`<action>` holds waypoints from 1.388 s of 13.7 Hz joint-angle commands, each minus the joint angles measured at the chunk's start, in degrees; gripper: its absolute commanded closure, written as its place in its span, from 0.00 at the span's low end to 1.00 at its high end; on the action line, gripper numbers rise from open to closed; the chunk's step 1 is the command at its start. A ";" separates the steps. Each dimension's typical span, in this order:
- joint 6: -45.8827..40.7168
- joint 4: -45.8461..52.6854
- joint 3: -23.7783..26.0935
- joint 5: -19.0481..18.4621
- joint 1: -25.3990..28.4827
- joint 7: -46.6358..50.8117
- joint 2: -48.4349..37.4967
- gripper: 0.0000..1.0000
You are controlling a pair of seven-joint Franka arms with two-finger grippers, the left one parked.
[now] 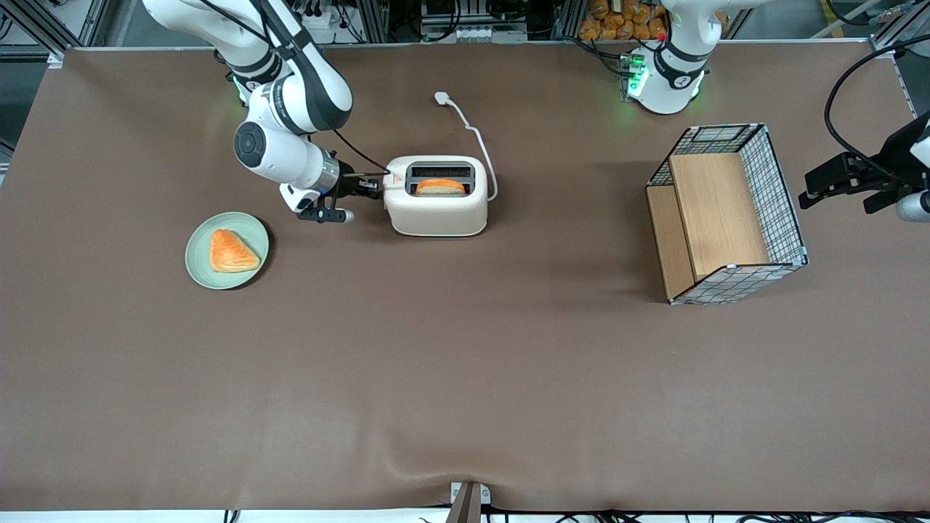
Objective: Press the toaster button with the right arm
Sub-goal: 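Push the toaster lever down with the right gripper and hold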
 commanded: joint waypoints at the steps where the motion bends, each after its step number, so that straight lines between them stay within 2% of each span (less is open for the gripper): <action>1: 4.00 -1.10 -0.18 1.81 1.94 -2.55 1.94 1.00; 12: 5.50 -1.01 0.00 1.81 2.82 -2.64 3.35 1.00; 19: 1.91 -0.84 -0.27 1.72 0.98 -4.39 1.51 1.00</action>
